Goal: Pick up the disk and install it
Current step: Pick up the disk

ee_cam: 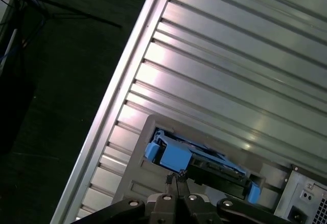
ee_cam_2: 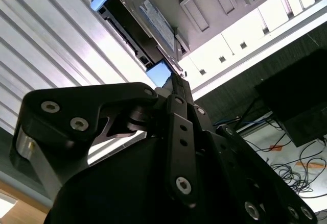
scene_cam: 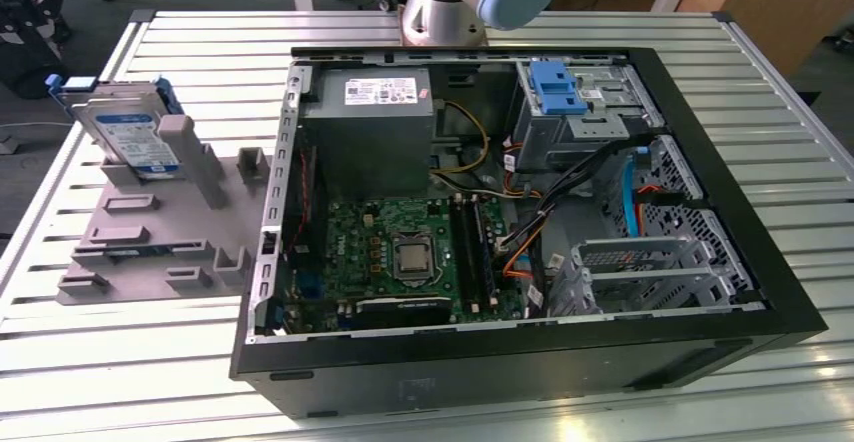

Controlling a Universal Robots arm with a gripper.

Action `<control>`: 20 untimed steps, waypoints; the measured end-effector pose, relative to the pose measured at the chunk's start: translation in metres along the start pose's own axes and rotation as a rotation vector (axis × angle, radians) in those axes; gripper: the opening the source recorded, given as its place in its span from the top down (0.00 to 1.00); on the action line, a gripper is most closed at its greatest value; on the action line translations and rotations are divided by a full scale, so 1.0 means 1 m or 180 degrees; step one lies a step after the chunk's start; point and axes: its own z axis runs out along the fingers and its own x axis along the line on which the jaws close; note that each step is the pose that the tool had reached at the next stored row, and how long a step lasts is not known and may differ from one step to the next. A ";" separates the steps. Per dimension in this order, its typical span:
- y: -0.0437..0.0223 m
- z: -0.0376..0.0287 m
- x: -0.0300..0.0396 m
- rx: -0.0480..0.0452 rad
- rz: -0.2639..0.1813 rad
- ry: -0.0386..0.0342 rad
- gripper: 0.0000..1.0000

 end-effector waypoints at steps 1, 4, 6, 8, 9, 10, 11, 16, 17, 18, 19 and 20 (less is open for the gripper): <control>0.0000 0.0000 0.0000 0.0000 -0.0003 0.0000 0.89; 0.0000 0.0000 0.0000 0.0000 -0.0013 0.0000 0.89; 0.0000 0.0000 0.0000 0.0000 -0.0020 0.0001 0.89; 0.0000 0.0000 0.0000 0.0000 -0.0029 0.0001 0.89; 0.0000 0.0000 0.0000 -0.0001 -0.0033 0.0001 0.89; 0.0000 0.0000 0.0000 -0.0001 -0.0037 0.0001 0.89; 0.0000 0.0000 0.0000 -0.0001 -0.0042 0.0001 0.89; 0.0000 0.0000 0.0000 -0.0001 -0.0058 0.0001 0.89; 0.0000 0.0000 0.0000 -0.0001 -0.0064 0.0002 0.89; 0.0000 0.0000 0.0000 -0.0001 -0.0072 0.0002 0.89; 0.0000 0.0000 0.0000 -0.0001 -0.0082 0.0002 0.89; 0.0000 0.0000 0.0000 -0.0002 -0.0094 0.0002 0.89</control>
